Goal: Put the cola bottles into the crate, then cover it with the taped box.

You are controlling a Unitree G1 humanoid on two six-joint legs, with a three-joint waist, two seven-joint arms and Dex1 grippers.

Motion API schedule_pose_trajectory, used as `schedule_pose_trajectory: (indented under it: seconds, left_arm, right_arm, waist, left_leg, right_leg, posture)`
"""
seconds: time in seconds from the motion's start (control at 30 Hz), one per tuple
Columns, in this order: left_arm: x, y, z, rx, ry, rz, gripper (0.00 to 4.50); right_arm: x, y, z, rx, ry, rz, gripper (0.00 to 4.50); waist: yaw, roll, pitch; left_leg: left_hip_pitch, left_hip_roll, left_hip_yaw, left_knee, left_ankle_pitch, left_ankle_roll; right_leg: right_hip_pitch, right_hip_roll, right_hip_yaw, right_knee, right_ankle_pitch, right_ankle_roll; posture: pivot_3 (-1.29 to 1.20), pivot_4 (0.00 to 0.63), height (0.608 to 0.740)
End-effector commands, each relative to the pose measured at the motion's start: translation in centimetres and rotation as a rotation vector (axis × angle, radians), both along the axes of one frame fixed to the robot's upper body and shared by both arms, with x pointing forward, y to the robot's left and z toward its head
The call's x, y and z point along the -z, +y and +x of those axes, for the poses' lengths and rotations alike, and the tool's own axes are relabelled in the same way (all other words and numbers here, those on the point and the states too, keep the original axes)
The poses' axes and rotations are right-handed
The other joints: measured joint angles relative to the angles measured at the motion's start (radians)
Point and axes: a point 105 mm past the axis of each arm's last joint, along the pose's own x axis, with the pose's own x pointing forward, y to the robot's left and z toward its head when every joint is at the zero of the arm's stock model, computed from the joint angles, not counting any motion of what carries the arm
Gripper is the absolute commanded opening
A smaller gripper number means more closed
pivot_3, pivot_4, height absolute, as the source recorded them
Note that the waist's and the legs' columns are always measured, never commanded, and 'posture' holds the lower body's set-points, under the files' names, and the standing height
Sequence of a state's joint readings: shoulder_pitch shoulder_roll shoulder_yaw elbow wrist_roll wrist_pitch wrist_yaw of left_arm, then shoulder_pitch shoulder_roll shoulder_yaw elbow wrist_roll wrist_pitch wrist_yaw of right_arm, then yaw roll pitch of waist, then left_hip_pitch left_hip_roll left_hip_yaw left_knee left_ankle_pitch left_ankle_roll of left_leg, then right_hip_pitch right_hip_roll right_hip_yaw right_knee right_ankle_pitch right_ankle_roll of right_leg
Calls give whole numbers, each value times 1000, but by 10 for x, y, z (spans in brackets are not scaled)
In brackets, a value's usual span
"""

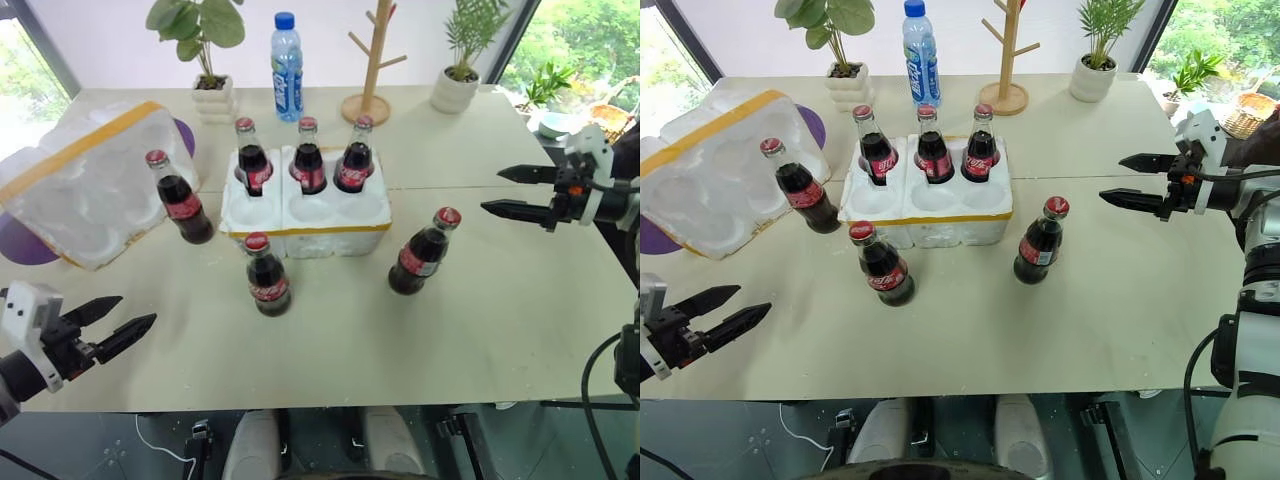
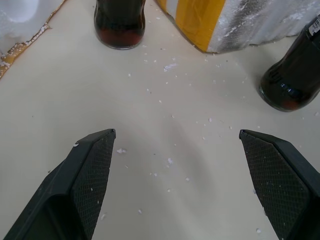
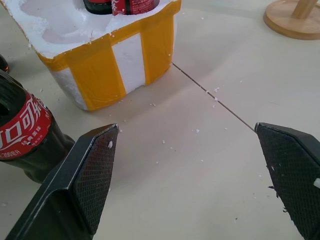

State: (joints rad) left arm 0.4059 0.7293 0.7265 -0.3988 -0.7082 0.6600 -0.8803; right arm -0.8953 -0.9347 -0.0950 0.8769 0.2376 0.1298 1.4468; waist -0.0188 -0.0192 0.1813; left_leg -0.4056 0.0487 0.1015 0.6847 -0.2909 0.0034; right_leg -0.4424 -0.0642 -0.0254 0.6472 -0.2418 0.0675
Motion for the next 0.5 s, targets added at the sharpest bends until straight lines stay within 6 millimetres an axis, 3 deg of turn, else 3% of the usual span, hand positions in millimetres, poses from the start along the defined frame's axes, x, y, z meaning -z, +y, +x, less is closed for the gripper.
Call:
schedule_pose_trajectory:
  seconds: [0.03,0.47,0.5]
  left_arm:
    - [-9,-1,1,8,-44,26,4153]
    - [-20,5,20,-63,-123,-19,4153]
    - [-23,4,24,-61,-141,-19,4338]
  right_arm:
    - [-16,-1,1,3,-59,2,4500]
    - [-23,-4,1,21,-47,38,4500]
    - [-30,-2,1,12,-57,45,4500]
  waist:
    - [0,0,0]
    - [1,0,0]
    - [2,0,0]
  left_leg:
    - [0,0,0,0,0,0]
    - [0,0,0,0,0,0]
    - [0,0,0,0,0,0]
  right_leg:
    - [0,0,0,0,0,0]
    - [0,0,0,0,0,0]
    - [0,0,0,0,0,0]
  posture:
    - [0,150,740]
    - [0,150,740]
    - [0,150,740]
